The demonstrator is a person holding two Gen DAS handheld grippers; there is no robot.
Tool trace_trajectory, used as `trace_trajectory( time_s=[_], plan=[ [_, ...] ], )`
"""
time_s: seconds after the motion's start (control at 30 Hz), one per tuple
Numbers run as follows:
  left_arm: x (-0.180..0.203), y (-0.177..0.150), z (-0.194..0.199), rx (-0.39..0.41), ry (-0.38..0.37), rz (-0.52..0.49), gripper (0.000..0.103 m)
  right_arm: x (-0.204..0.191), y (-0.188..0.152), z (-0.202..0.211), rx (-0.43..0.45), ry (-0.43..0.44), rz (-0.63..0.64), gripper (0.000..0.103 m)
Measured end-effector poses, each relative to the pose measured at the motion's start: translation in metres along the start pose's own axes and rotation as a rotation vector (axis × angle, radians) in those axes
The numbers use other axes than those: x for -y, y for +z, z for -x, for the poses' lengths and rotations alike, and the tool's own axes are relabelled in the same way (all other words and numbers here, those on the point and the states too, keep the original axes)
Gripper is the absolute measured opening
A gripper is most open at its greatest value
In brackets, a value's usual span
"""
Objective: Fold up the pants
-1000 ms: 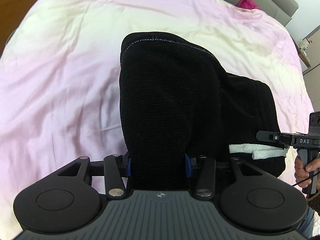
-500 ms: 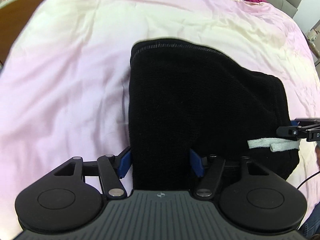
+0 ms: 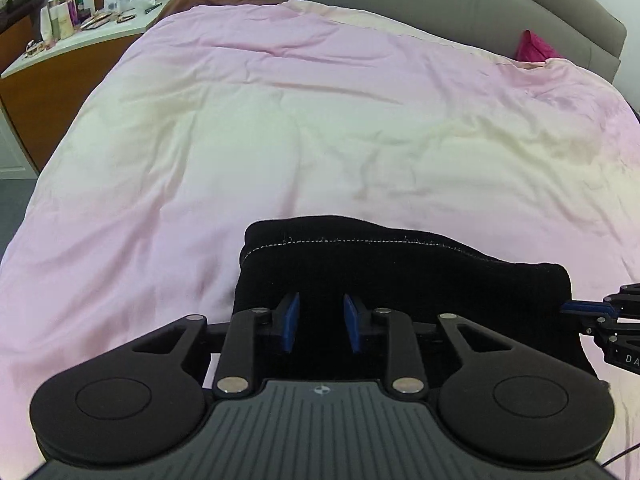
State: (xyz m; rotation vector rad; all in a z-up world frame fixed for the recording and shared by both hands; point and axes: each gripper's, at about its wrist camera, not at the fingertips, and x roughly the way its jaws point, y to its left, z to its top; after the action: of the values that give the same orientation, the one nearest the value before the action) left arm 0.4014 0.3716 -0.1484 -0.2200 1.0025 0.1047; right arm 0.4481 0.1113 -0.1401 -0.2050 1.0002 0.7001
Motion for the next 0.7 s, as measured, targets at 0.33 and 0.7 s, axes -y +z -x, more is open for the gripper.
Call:
trace_trajectory(
  time_s=[0.33,0.7],
  plan=[
    [0.008,0.015,-0.005,-0.015,0.103,-0.006,0.034,0.012,0.006,-0.036,-0.028,-0.059,-0.016,0.0],
    [0.017,-0.134,0.119,0.049,0.155,-0.261,0.039,-0.029,-0.097,0.043,0.074,0.014,-0.026,0.007]
  ],
)
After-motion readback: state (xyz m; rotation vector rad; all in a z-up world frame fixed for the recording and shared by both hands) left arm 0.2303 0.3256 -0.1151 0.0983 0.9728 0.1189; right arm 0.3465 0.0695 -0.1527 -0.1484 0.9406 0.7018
